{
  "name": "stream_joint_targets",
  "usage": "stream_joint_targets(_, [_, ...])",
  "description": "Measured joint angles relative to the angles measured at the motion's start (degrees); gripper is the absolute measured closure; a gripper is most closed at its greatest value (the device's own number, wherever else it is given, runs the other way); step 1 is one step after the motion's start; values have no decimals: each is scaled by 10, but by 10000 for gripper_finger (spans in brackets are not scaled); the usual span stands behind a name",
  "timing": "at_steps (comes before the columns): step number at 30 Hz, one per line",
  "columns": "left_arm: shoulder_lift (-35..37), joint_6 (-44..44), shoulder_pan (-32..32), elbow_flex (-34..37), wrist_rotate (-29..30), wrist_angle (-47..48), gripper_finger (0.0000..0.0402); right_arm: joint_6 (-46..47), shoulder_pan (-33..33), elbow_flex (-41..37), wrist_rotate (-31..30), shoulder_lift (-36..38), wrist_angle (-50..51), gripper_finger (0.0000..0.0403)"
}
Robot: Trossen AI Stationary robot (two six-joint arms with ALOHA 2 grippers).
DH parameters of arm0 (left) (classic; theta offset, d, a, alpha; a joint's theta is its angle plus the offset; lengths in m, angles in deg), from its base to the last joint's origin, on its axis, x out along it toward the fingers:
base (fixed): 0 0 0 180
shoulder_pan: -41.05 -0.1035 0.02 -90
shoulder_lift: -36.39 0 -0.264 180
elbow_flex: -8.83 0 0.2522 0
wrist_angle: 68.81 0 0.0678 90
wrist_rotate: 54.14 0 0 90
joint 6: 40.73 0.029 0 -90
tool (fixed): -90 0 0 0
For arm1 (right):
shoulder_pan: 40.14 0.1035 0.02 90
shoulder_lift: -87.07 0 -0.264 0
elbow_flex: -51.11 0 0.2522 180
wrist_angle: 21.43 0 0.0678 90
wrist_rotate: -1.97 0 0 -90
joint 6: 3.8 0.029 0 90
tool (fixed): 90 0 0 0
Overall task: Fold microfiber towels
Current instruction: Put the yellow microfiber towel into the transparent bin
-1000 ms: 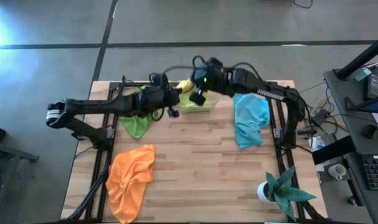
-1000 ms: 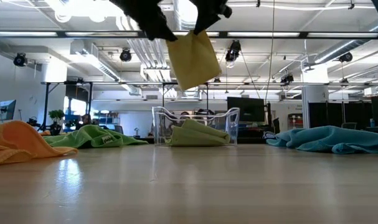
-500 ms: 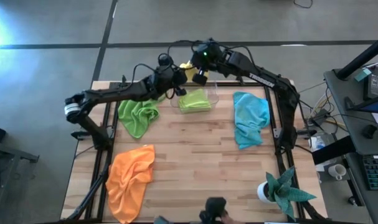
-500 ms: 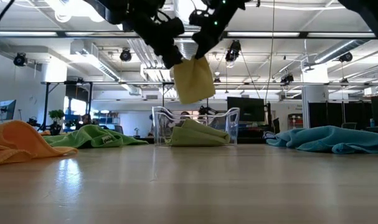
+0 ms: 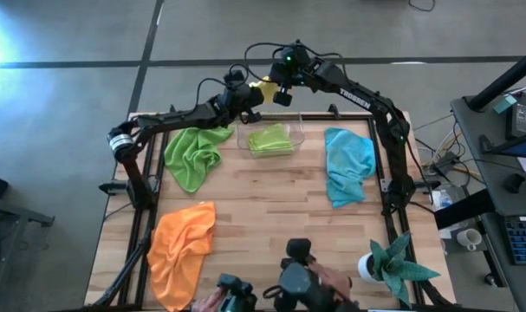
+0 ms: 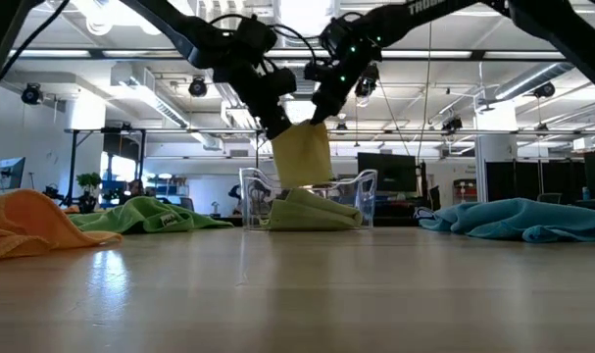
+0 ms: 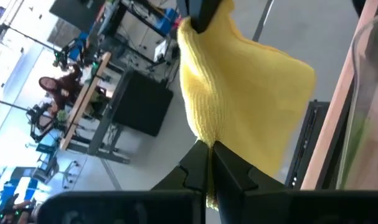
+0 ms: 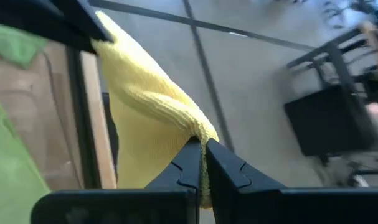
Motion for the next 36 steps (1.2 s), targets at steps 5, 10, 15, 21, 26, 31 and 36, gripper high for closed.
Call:
stream_joint_targets(5, [-2, -31, 0, 4, -4, 49, 402, -3, -14, 0, 56, -24, 38, 392])
stream_joint_targets(10, [-2, -99, 7, 4, -41, 114, 402, -3, -11, 0, 102, -39, 124, 392])
stream_joint_targets(15, [4, -121, 24, 4, -58, 155, 401, 9, -2, -4, 134, -36, 151, 392])
stream_joint_targets(21, [25, -121, 44, 4, -100, 214, 401, 21, 3, -1, 173, -28, 204, 392])
stream_joint_targets(26, [30, -142, 50, 4, -208, 260, 401, 9, 12, -20, 183, -28, 271, 392])
stream_joint_targets(31, [26, -149, 49, 12, -225, 271, 401, 4, 18, -50, 187, -34, 248, 392])
stream_joint_targets(36, [25, -149, 50, 14, -252, 282, 401, 9, 23, -75, 189, -47, 242, 392])
